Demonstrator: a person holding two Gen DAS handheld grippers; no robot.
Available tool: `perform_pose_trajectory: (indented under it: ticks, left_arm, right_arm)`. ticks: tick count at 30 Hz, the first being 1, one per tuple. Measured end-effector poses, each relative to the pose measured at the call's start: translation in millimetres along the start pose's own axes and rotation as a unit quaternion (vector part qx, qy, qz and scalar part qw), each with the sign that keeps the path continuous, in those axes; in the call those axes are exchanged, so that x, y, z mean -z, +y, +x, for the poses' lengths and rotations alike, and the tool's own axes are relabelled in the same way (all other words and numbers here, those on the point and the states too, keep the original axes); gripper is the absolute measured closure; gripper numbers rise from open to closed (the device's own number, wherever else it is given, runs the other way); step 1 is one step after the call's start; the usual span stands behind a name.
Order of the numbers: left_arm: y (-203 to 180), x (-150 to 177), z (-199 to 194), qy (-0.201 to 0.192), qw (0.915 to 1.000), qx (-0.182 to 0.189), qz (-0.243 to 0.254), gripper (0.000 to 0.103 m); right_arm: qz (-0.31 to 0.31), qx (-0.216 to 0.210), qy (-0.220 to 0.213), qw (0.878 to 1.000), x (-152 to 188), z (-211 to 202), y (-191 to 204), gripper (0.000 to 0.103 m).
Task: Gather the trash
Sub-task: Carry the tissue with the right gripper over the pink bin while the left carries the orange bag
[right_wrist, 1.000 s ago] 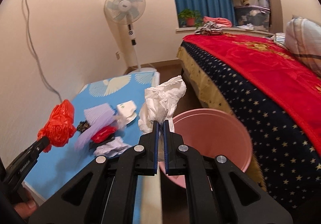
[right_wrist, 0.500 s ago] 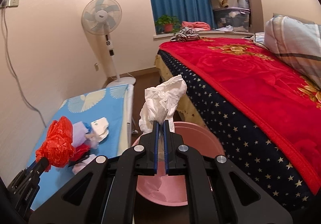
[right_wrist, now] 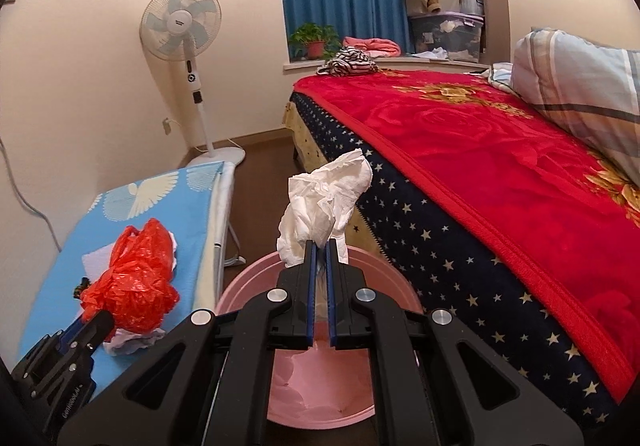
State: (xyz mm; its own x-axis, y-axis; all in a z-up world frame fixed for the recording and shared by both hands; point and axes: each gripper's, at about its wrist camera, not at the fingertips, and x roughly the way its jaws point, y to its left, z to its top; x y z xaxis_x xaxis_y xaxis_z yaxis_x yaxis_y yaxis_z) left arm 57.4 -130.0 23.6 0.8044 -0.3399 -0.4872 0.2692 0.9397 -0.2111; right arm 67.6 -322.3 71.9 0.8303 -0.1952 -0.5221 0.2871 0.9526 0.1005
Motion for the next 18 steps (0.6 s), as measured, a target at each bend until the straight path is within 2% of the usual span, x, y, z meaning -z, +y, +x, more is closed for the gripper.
perform_pose_trajectory:
  ticks: [9,18]
  left_arm:
    - [-18.2,4.6,27.3,0.020,0.9995,0.024,0.012,0.085]
    - [-24.8,7.8,37.9,0.030,0.9989,0.033,0.016,0.085]
  right_arm:
    - [0.014,0.013,0.012,1.000,0.3,14.5,-11.8,0.098]
    - [0.018,0.026,0.016,0.999,2.1,18.7,-15.9,0.098]
